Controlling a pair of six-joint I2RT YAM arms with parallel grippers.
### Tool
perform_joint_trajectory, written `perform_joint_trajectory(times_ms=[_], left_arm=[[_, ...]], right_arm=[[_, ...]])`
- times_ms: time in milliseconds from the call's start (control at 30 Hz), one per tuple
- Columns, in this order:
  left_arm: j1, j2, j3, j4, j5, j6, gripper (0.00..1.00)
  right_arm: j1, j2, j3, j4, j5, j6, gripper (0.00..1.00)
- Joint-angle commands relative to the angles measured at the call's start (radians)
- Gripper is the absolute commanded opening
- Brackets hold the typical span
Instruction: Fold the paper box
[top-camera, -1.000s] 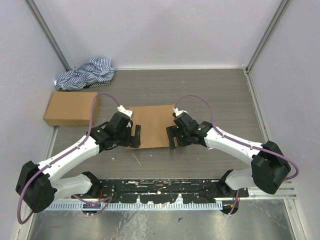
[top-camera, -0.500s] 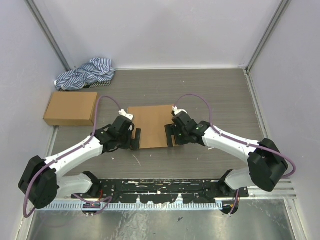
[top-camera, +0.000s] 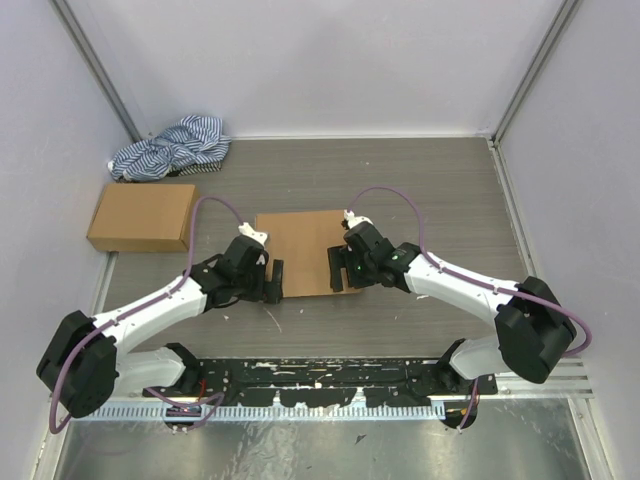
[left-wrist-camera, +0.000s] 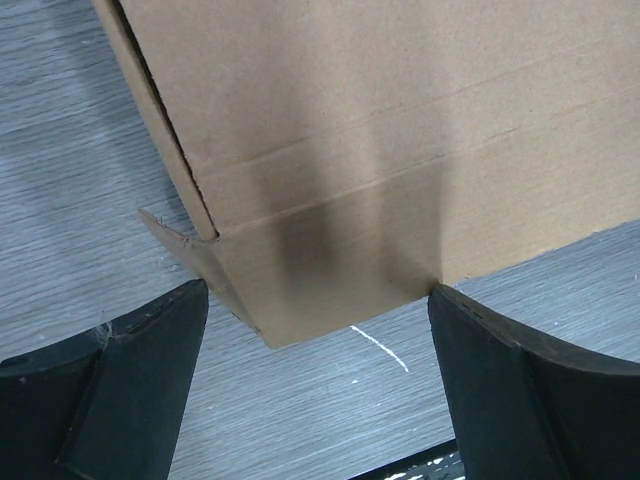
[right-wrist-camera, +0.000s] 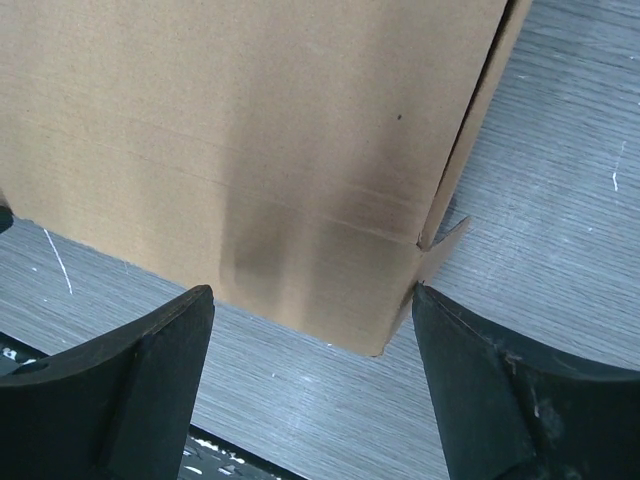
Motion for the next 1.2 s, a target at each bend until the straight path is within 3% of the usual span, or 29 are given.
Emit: perform_joint_trajectory(times_ms=[0,667,1167], left_arm=[[-0.002,-0.01,-0.019,0.067,0.039,-0.009,0.97],[-0.002,-0.127,0.015,0.003,0.111,-0.064,0.84],[-0.001,-0.117,0.063,-0.098,0.103,-0.113,0.81]], right_arm=[[0.005,-0.009,-0.003,0.071,-0.033,0.012,0.85],[0.005,-0.042,0.02,-0.018,-0.079,0.012,0.75],[0.005,-0.052,0.084,-0.118,-0.079,0.026,0.69]])
